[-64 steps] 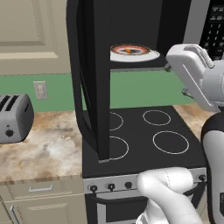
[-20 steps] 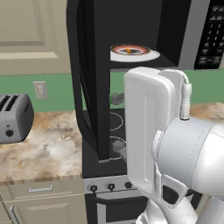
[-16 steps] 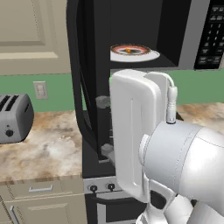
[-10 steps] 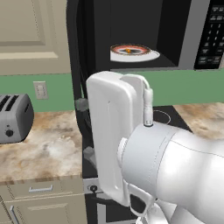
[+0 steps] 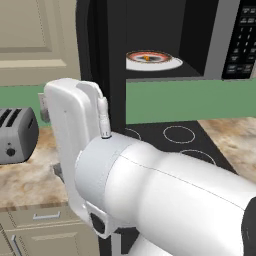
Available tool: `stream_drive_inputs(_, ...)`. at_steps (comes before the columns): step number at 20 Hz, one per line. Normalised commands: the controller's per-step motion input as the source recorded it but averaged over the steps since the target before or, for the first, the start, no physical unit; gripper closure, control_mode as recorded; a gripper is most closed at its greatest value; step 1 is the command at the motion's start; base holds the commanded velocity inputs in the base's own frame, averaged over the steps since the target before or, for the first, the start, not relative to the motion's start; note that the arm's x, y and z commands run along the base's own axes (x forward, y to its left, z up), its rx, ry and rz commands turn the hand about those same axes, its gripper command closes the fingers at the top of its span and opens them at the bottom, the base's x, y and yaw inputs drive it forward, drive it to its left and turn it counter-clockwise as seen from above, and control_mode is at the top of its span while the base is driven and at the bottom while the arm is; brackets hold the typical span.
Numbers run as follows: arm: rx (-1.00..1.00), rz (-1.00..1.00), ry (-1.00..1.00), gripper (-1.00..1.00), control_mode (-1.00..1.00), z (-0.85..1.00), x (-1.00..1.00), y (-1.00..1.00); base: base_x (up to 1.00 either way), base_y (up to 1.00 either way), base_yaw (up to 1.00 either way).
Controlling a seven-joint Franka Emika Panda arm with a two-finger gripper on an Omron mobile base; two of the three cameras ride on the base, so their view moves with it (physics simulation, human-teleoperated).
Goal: Transport the shrimp from the fridge to the microwave and turn on the microwave.
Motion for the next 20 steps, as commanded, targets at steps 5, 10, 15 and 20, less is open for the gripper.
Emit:
stream_drive_inputs(5,0.00,-0.07,0.00,-1.00,-1.00,0.00,0.35,0.23,0.00,0.00,0.00)
stream_drive_inputs(10,0.00,-0.07,0.00,-1.00,-1.00,0.00,0.22,0.00,0.00,0.00,0.00)
stream_drive_inputs(15,0.00,-0.07,0.00,-1.00,-1.00,0.00,0.17,-0.06,0.00,0.00,0.00)
stream_drive_inputs(20,0.02,-0.07,0.00,-1.00,-1.00,0.00,0.24,-0.07,0.00,0.00,0.00)
